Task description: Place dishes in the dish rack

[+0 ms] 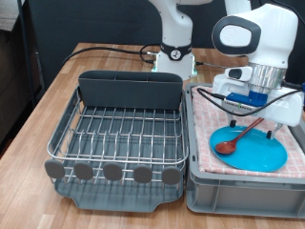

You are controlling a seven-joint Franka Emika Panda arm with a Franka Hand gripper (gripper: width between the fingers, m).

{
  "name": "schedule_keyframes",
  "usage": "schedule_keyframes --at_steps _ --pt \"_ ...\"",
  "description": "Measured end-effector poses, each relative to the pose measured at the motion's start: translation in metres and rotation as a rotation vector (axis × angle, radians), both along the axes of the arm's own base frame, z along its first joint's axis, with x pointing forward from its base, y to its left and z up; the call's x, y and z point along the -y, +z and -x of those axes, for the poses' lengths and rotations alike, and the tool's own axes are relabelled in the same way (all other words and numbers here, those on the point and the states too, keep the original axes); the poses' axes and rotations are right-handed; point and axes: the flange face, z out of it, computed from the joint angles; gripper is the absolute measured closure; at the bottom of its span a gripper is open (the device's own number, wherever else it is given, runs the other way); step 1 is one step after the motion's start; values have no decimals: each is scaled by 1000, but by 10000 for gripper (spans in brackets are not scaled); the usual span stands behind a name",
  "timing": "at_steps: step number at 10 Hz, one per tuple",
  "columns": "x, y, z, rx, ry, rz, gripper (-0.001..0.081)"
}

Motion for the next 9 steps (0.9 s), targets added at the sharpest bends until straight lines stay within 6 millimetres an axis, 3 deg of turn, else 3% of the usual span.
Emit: schedule_keyframes --at_steps 4,5,6,8,9 --pt "3 -8 1 17 -19 -20 4" --pt "4 -10 2 18 -22 -22 89" --pt "4 -11 2 19 -22 -22 89" --pt "5 -13 2 21 -24 -22 462" --pt "6 -13 2 21 -24 -21 462"
